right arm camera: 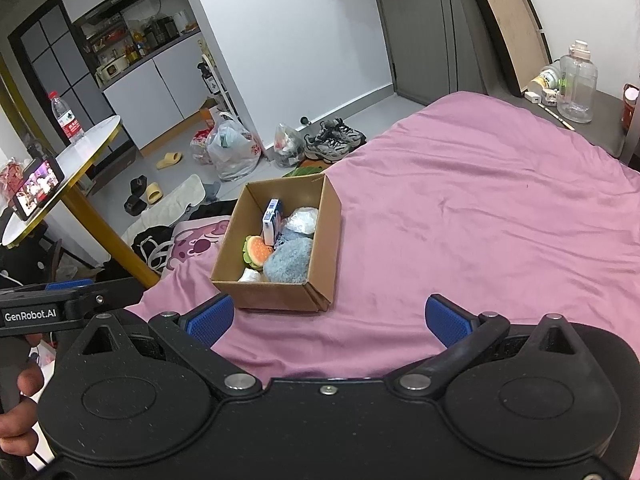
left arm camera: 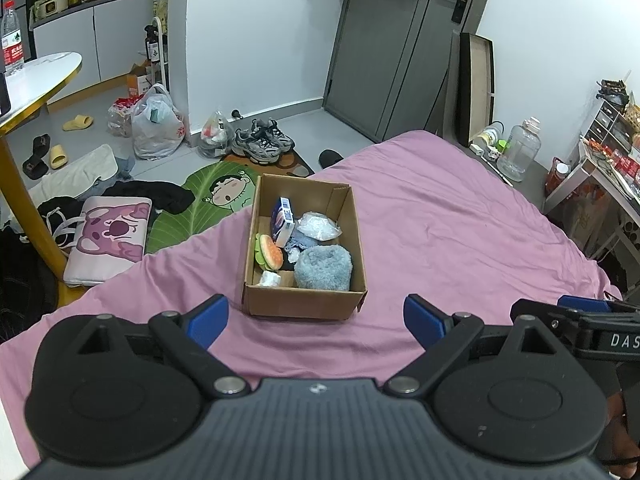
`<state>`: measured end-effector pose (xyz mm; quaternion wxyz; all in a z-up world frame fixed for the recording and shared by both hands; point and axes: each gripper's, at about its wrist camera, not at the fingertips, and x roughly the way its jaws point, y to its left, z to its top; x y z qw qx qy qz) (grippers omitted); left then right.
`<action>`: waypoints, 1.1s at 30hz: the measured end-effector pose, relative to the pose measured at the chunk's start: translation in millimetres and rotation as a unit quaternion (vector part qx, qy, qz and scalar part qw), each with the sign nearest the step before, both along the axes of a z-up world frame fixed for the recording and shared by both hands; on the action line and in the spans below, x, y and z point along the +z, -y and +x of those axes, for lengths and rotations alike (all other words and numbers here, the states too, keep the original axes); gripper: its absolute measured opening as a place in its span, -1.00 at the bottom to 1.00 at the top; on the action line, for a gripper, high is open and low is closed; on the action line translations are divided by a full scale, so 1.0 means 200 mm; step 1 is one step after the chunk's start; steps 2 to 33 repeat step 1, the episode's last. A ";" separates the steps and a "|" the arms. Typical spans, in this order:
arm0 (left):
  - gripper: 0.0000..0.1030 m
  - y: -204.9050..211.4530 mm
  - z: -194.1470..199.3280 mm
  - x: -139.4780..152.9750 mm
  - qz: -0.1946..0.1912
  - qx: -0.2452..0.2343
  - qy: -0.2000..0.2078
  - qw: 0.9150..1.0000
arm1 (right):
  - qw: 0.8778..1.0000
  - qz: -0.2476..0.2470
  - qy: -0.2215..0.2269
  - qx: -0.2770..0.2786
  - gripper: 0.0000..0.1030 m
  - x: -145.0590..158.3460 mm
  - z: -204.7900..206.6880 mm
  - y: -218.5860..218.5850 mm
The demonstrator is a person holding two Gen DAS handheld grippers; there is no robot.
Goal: Organize soft objects
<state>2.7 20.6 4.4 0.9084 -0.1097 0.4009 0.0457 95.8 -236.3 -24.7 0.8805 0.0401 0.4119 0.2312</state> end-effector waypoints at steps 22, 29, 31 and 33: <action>0.81 0.00 0.00 0.00 0.002 -0.003 -0.001 1.000 | 1.000 0.001 -0.001 -0.001 1.00 0.00 0.01 0.00; 0.81 0.00 0.00 0.00 0.002 -0.003 -0.001 1.000 | 1.000 0.001 -0.001 -0.001 1.00 0.00 0.01 0.00; 0.81 0.00 0.00 0.00 0.002 -0.003 -0.001 1.000 | 1.000 0.001 -0.001 -0.001 1.00 0.00 0.01 0.00; 0.81 0.00 0.00 0.00 0.002 -0.003 -0.001 1.000 | 1.000 0.001 -0.001 -0.001 1.00 0.00 0.01 0.00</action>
